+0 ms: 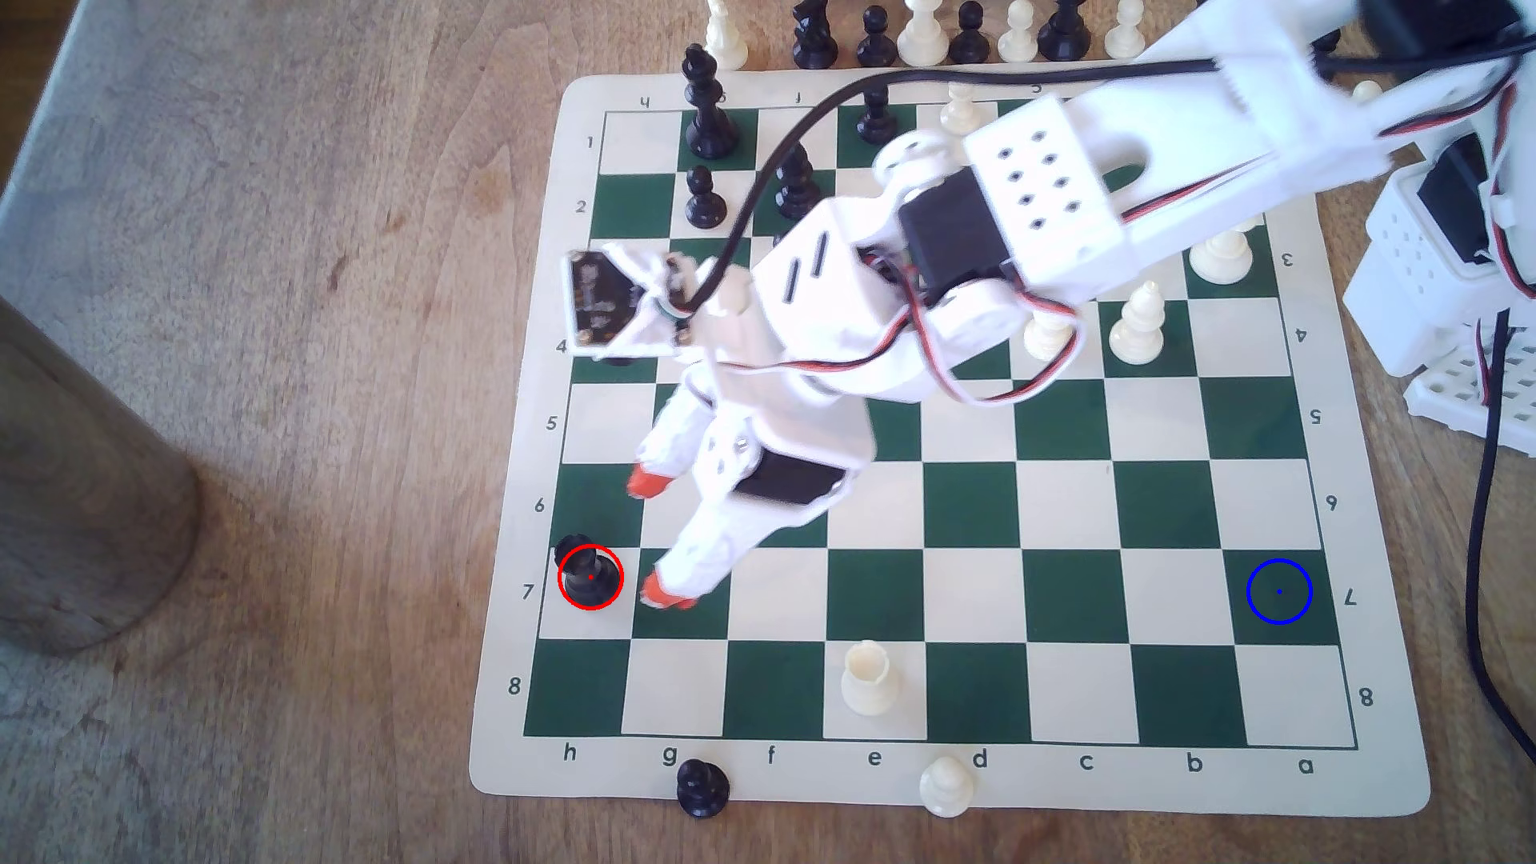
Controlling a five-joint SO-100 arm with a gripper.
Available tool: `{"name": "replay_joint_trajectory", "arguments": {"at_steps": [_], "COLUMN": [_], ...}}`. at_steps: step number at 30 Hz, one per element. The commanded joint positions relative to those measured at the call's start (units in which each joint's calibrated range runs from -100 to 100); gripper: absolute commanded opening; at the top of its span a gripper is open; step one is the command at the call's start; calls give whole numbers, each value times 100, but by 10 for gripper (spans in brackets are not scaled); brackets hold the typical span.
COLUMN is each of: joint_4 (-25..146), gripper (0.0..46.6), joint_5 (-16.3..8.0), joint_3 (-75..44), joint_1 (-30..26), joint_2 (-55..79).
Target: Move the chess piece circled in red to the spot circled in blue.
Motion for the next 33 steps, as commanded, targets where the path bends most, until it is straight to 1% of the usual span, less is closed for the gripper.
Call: {"name": "replay_joint_trajectory", "arguments": {"at_steps": [1, 13, 33], "joint_4": [-52, -52, -126], "gripper": [208, 199, 193], "joint_5": [10, 34, 5], "joint_3": [-973, -1336, -2342], "joint_1": [86, 242, 172], "joint_2": [160, 737, 1586]}}
